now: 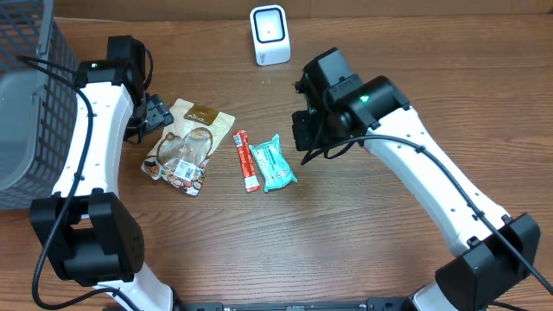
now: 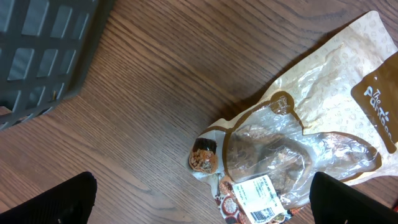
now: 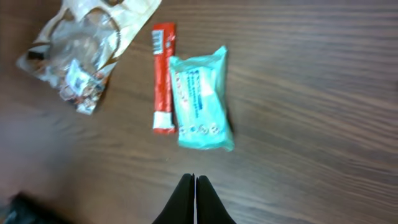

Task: Scan the item barcode
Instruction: 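Move the right gripper left over the light-blue wipes pack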

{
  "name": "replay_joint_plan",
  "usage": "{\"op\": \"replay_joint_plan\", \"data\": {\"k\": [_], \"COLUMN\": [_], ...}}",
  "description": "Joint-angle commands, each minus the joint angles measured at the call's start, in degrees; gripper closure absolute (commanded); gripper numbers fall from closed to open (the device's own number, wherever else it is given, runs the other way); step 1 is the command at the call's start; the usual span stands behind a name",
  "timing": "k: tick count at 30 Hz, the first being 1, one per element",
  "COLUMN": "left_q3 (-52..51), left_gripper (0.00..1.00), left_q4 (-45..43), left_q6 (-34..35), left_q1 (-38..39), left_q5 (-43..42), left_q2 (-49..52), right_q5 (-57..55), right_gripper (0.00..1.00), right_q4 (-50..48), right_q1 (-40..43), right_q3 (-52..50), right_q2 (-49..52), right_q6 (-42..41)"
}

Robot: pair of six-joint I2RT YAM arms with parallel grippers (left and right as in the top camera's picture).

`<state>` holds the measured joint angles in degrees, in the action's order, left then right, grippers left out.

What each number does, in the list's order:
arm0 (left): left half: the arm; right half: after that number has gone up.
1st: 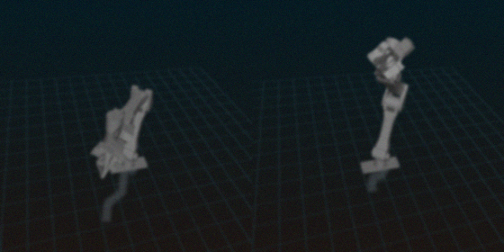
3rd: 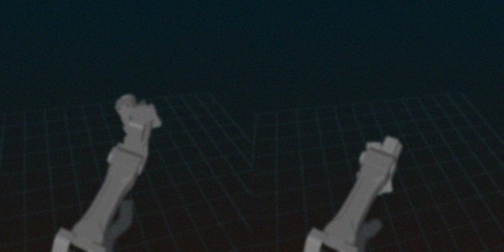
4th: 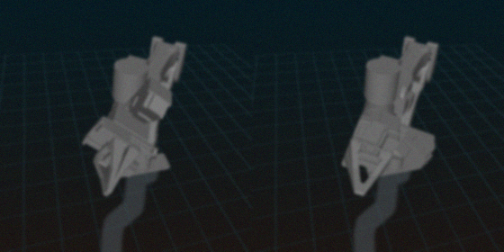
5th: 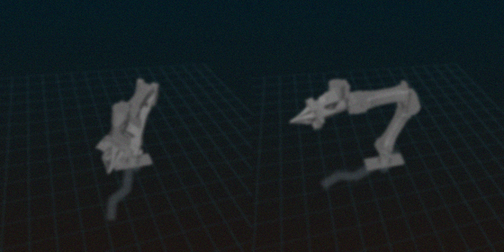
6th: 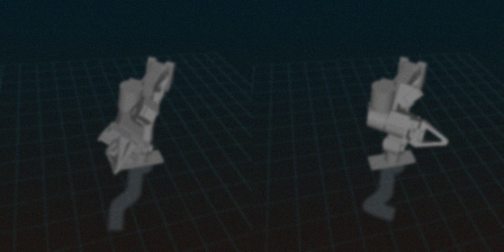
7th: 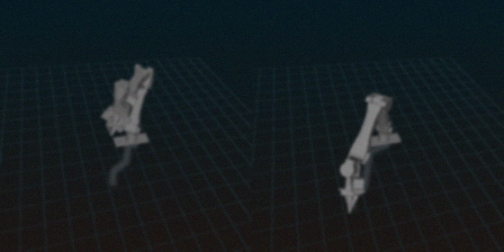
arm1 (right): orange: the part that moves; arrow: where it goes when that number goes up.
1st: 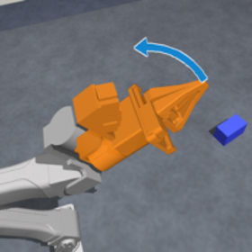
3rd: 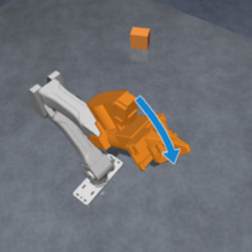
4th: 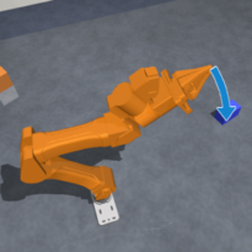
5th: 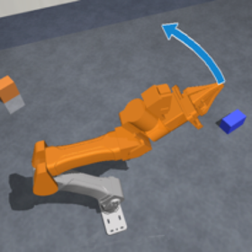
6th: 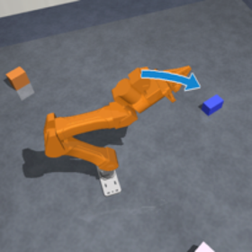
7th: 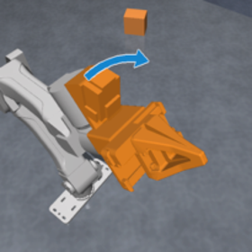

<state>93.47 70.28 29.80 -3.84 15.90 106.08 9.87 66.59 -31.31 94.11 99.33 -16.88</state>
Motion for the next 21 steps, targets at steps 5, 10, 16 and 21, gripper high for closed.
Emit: {"op": "replay_joint_plan", "data": {"k": [5, 10, 16, 21], "left_q3": [0.98, 0.98, 0.98, 0.98], "left_gripper": [0.0, 0.0, 0.0, 0.0], "left_q4": [-0.07, -0.07, -0.07, -0.07], "left_q6": [-0.02, -0.02, -0.04, -0.02], "left_q1": [0.2, 0.22, 0.22, 0.22], "left_q5": [0.61, 0.59, 0.61, 0.61], "left_q2": [-0.46, -0.46, -0.46, -0.46], "right_q5": [-11.32, -11.32, -11.3, -11.32], "right_gripper": [0.95, 0.89, 0.67, 0.38], "right_q4": [-1.09, -1.84, -6.6, -8.92], "right_q1": [-4.46, -4.63, -4.63, -4.63], "right_q3": [0.0, -0.22, -4.13, -5.88], "right_q2": [0.85, 2.8, 4.66, 4.66], "right_q6": [-4.33, -4.39, -4.37, -4.35]}}
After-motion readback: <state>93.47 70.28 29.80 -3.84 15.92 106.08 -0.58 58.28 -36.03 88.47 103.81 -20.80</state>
